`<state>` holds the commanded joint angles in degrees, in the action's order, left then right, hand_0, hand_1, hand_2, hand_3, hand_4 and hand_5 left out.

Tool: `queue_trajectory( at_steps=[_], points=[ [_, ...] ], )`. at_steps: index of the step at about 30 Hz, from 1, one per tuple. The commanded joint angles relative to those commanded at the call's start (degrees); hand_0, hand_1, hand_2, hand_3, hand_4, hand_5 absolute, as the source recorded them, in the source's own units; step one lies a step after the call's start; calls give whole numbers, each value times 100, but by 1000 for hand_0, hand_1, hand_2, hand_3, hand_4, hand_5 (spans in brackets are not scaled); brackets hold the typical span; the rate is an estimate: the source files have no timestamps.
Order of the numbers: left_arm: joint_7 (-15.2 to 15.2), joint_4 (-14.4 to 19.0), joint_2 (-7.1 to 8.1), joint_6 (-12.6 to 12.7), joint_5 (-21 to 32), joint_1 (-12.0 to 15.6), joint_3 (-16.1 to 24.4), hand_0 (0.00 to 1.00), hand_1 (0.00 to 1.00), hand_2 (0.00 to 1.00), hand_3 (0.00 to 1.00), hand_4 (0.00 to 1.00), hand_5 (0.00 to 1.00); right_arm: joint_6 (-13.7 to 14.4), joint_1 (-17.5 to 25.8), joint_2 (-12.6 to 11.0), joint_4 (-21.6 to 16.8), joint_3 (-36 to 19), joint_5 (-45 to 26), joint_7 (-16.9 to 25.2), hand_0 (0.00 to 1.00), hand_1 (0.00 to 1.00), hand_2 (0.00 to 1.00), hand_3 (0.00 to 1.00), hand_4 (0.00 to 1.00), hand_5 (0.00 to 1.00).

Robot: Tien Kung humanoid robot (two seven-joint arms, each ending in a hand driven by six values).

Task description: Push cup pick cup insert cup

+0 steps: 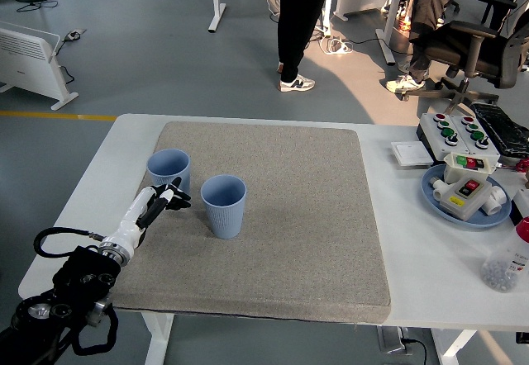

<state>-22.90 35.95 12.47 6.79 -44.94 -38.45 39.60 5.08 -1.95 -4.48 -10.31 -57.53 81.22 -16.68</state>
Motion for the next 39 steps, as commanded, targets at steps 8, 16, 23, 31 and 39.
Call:
queue_trajectory(
  at_steps=[8, 16, 23, 31, 39],
  points=[
    [79, 338, 38, 117, -275, 262, 315, 649, 570, 482, 443, 634, 998, 9, 27, 0, 0, 42, -64, -3, 528, 546, 509, 600, 191, 998],
    [342, 1397, 284, 295, -1364, 899, 1309, 514, 551, 477, 445, 638, 998, 27, 40, -16, 0, 39, -103, 5, 528, 546, 508, 600, 190, 998],
    [596, 2493, 631, 878, -2219, 1350, 2081, 403, 537, 495, 478, 761, 998, 48, 56, -25, 0, 63, -171, 11, 528, 546, 508, 600, 191, 998],
    [1524, 3511, 1077, 144, -3675, 948, 2164, 493, 628, 622, 590, 870, 831, 44, 83, -23, 0, 97, -225, 4, 528, 546, 507, 599, 190, 998],
    [2031, 3543, 1325, -1753, -5611, -458, 1161, 906, 947, 998, 928, 970, 476, 26, 57, -23, 0, 209, -348, 13, 528, 546, 508, 599, 190, 998]
  ],
)
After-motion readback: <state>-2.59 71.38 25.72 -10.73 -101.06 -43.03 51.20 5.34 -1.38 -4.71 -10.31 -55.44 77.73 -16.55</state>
